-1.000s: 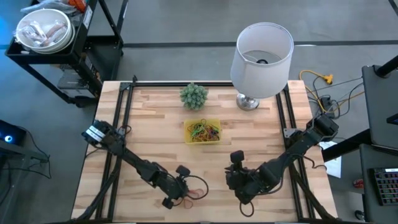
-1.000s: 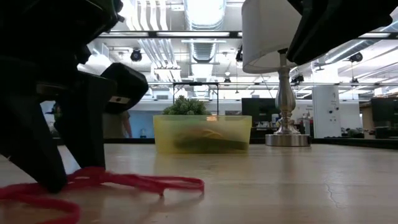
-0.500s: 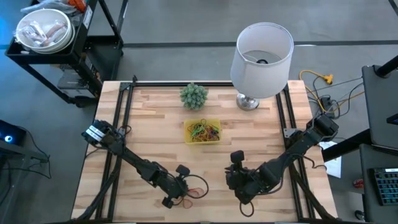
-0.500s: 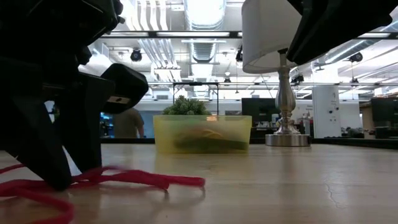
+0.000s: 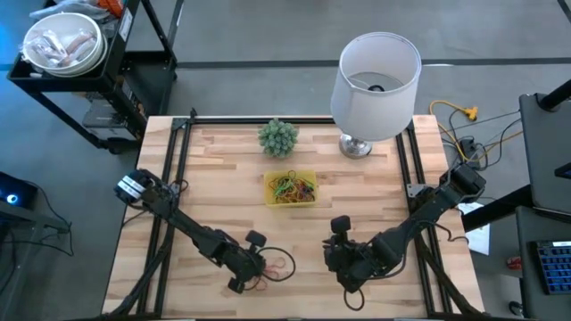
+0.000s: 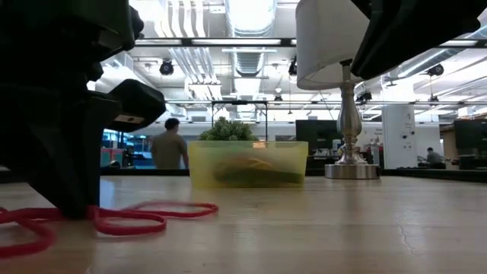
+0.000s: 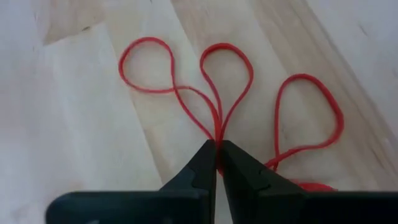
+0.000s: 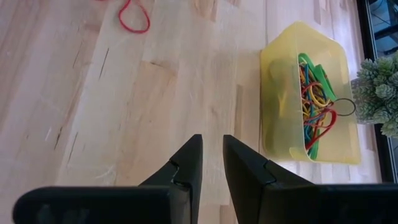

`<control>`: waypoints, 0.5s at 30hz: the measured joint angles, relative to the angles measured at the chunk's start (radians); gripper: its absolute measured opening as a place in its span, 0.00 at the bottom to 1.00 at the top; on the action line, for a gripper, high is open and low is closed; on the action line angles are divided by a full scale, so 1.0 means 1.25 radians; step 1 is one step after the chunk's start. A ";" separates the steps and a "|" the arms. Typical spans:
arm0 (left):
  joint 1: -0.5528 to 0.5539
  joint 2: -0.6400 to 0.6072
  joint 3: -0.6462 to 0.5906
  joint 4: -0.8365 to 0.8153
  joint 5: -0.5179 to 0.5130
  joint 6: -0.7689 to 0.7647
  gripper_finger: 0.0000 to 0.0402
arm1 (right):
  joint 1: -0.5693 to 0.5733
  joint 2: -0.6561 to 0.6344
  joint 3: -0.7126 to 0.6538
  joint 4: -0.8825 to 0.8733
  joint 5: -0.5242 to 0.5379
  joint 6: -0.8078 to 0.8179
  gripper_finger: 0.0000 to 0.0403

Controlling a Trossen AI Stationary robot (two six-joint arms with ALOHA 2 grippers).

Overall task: Pick and place rubber bands into bin
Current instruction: Put the red rubber band into the yellow bin

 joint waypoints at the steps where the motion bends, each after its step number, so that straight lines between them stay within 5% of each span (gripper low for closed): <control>1: 0.000 -0.002 0.000 -0.003 -0.001 0.000 0.01 | 0.000 0.000 0.000 0.000 0.000 0.000 0.14; 5: 0.000 -0.025 -0.001 -0.036 -0.022 -0.001 0.01 | 0.000 0.000 0.000 0.000 0.000 0.004 0.15; 10: 0.000 -0.063 -0.003 -0.089 -0.160 -0.039 0.01 | 0.000 0.000 0.000 0.000 0.000 0.006 0.15; 15: 0.000 -0.074 -0.003 -0.083 -0.175 -0.041 0.06 | 0.000 0.000 0.000 0.000 0.000 0.006 0.14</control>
